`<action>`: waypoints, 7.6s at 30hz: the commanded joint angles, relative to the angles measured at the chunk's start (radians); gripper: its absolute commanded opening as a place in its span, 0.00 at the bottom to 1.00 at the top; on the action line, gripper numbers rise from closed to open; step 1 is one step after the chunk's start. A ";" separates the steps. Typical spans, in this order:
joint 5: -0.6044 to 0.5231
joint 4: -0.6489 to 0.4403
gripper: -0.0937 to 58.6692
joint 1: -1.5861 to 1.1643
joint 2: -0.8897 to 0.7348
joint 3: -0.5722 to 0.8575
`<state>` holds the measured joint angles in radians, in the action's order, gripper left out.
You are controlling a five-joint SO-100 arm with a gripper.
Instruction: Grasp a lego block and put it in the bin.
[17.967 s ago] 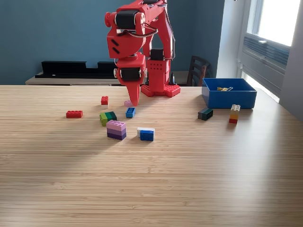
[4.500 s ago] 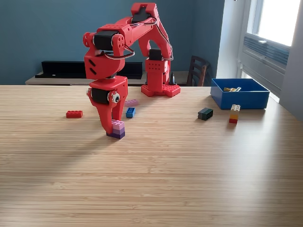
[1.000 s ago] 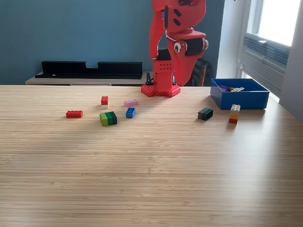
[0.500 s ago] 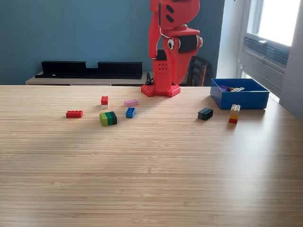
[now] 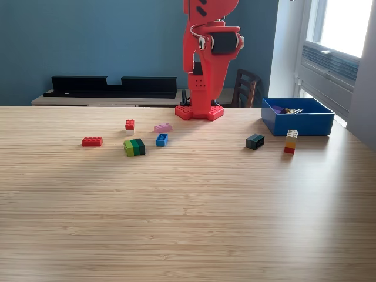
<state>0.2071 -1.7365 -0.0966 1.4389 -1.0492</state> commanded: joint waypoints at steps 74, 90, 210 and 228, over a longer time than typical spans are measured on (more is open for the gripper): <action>0.212 0.238 0.56 -0.640 -0.434 -0.020; 0.037 0.126 0.00 -0.650 -0.436 0.178; -0.149 0.002 0.04 -0.077 0.138 -0.049; -0.106 0.170 0.19 0.417 0.147 -0.206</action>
<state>0.0629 -1.6322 0.2209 1.4849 -1.2011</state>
